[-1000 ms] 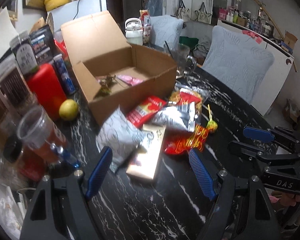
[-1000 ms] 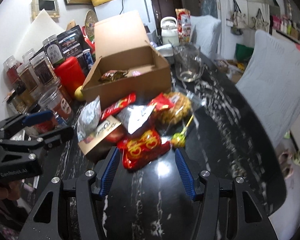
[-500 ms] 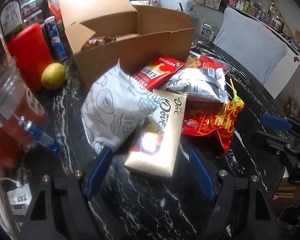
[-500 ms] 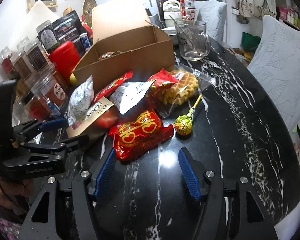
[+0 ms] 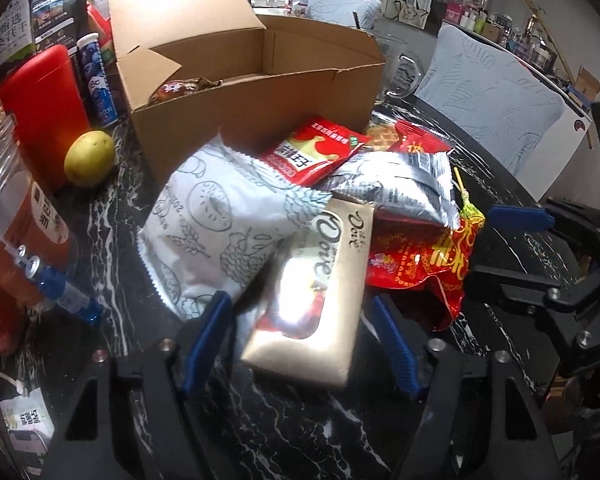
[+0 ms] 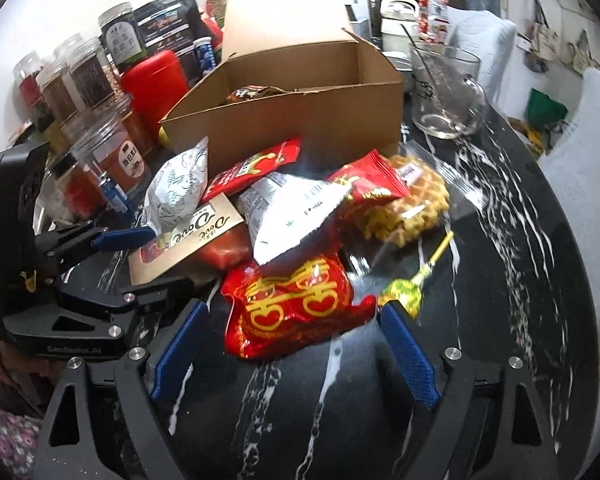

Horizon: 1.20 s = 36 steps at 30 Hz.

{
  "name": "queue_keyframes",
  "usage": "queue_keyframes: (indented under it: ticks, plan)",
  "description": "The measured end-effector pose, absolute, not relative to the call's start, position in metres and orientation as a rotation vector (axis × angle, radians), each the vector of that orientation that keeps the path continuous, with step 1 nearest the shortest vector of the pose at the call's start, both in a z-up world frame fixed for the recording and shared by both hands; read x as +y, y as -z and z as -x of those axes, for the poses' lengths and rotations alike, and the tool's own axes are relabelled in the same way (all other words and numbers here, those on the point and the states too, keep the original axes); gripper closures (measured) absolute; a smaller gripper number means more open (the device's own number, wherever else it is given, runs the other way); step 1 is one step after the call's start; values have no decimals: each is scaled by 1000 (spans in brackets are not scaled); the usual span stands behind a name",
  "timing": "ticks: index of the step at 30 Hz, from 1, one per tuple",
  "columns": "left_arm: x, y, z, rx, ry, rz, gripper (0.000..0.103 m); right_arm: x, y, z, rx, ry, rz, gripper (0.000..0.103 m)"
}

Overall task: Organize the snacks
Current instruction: 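Grasp the gold Dove box with the left gripper while the right gripper grasps the red candy bag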

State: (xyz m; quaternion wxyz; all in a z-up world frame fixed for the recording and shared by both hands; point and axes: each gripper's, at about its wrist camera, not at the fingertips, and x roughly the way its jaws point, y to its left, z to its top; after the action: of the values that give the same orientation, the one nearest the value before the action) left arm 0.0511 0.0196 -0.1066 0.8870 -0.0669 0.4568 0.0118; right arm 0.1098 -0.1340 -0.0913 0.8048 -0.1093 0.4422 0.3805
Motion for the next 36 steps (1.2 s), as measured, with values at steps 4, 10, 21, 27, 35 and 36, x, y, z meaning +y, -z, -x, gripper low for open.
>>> queue_keyframes:
  ticks: [4,10,21,27,35,36]
  plan:
    - [15,111,-51,966,7,153,57,-130,95,-115,955,-844,258,14]
    - [12,108,-39,974,10,176,58,-121,100,-123,966,-878,303,14]
    - [10,106,-8,999,1,193,58,-90,119,-119,970,-923,464,14]
    - [10,109,-12,1009,-8,171,57,-88,125,-118,966,-917,475,18]
    - [2,114,-31,1027,-40,85,57,-101,123,-110,972,-921,453,24]
    - [0,115,-33,1024,-51,68,57,-104,123,-108,976,-919,447,24]
